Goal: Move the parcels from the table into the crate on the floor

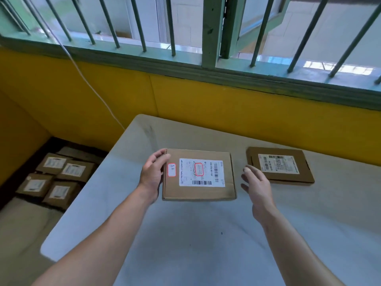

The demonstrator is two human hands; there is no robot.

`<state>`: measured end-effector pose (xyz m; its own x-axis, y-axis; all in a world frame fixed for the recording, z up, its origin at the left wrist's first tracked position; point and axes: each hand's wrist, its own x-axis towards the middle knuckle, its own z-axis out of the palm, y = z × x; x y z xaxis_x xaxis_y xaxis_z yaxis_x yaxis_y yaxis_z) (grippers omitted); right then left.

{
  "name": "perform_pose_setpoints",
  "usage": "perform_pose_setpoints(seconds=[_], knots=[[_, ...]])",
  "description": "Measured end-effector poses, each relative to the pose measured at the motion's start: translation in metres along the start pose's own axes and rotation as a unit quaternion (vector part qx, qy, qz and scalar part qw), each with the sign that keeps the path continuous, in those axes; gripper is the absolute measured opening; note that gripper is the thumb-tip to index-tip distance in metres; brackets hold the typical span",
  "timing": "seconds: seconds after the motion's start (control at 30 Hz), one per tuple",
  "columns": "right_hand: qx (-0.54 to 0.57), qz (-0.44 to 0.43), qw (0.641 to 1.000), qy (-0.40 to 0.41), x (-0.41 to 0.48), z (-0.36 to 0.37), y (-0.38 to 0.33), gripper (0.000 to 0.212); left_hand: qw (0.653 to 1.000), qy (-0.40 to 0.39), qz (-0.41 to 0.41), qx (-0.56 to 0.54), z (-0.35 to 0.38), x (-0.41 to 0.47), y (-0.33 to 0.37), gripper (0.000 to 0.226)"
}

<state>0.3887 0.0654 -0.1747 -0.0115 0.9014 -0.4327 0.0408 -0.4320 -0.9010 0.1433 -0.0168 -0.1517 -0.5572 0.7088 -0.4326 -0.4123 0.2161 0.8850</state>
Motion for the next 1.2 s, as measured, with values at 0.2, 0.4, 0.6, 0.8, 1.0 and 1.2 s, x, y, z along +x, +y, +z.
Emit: perform_pose_setpoints(seconds=[0.2, 0.4, 0.6, 0.8, 1.0, 1.2], knots=[[0.004, 0.002, 0.997, -0.077, -0.019, -0.002, -0.005, 0.029, 0.997, -0.067, 0.002, -0.041, -0.005, -0.027, 0.014, 0.035], [0.071, -0.042, 0.992, -0.099, -0.047, -0.014, -0.02, 0.027, 0.992, -0.118, -0.016, -0.035, -0.004, -0.065, 0.024, 0.049], [0.19, -0.076, 0.97, -0.134, -0.084, -0.02, -0.06, 0.054, 0.988, -0.14, 0.009, -0.063, 0.003, -0.104, 0.045, 0.051], [0.266, -0.114, 0.943, -0.164, -0.109, -0.027, -0.088, 0.07, 0.987, -0.13, 0.075, -0.057, 0.003, -0.128, 0.059, 0.047], [0.252, -0.136, 0.944, -0.164, -0.117, -0.025, -0.091, 0.069, 0.987, -0.113, 0.099, -0.06, -0.002, -0.138, 0.062, 0.043], [0.248, -0.133, 0.944, -0.172, -0.118, -0.013, -0.084, 0.068, 0.988, -0.108, 0.089, -0.069, -0.018, -0.141, 0.063, 0.044]])
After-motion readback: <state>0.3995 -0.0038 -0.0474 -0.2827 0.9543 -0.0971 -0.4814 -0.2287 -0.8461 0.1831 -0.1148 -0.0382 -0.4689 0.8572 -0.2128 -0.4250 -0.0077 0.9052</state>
